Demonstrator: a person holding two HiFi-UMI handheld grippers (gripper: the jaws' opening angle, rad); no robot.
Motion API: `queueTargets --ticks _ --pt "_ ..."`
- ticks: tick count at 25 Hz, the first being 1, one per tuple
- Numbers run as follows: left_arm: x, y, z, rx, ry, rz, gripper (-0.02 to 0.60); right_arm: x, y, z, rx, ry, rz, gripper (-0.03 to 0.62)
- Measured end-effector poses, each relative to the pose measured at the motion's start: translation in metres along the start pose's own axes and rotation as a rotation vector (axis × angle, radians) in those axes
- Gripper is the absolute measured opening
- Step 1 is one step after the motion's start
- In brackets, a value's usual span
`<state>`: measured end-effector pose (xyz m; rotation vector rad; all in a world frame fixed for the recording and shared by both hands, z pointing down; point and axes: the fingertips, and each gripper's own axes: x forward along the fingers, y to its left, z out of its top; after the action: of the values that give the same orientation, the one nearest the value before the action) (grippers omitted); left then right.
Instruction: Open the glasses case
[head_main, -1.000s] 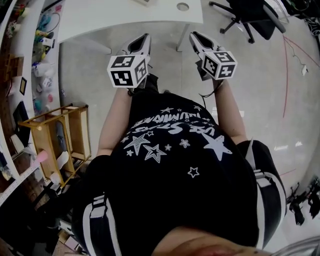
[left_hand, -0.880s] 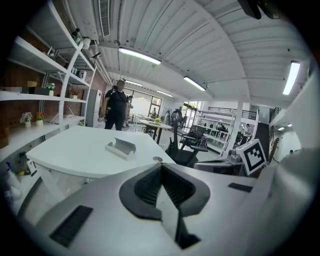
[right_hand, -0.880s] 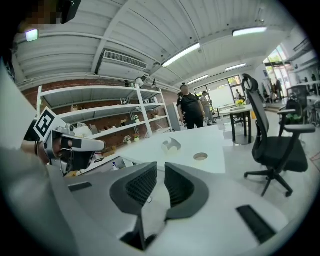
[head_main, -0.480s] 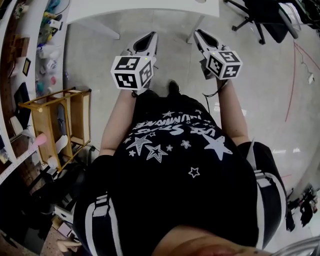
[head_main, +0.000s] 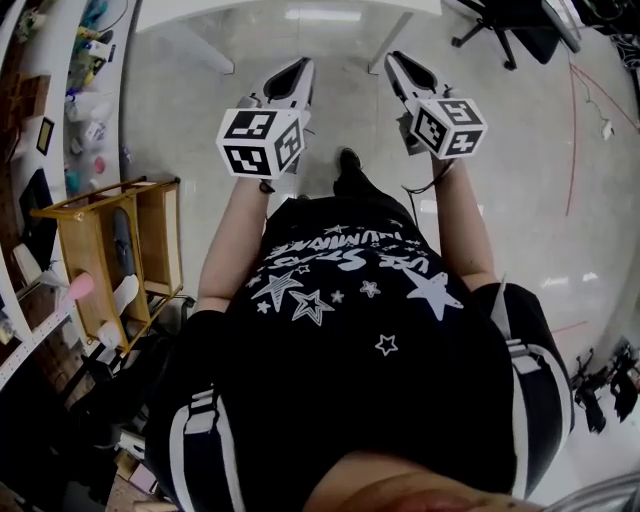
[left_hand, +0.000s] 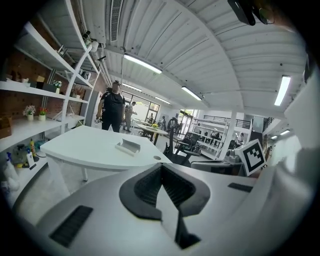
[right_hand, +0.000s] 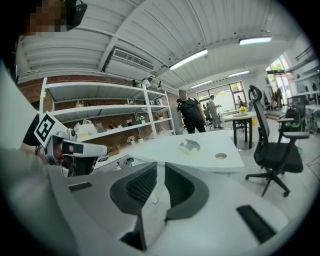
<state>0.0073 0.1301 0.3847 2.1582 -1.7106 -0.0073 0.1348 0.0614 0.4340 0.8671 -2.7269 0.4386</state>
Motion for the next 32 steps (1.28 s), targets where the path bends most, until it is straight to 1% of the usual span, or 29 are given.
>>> queueTargets --ticks 7,14,18,22,32 --pt "-0.064 0.008 0.003 0.023 -0.022 -0.045 0.012 -0.025 0.072 0.005 -0.031 -0.059 -0.029 0.055" --pt "-0.104 -0.002 -0.006 0.052 -0.019 -0.107 0.012 -0.055 0.115 -0.01 -0.046 -0.077 -0.083 0.034" --pt "-0.117 -0.014 -0.013 0.045 -0.017 -0.133 0.012 -0.075 0.125 -0.018 -0.052 -0.064 -0.107 0.029" --pt "-0.124 -0.023 -0.016 0.033 -0.024 -0.146 0.012 -0.088 0.13 -0.017 -0.051 -0.066 -0.116 0.028" --pt "-0.132 -0.041 -0.017 0.027 -0.043 -0.12 0.012 -0.108 0.134 -0.012 -0.066 -0.078 -0.087 0.023"
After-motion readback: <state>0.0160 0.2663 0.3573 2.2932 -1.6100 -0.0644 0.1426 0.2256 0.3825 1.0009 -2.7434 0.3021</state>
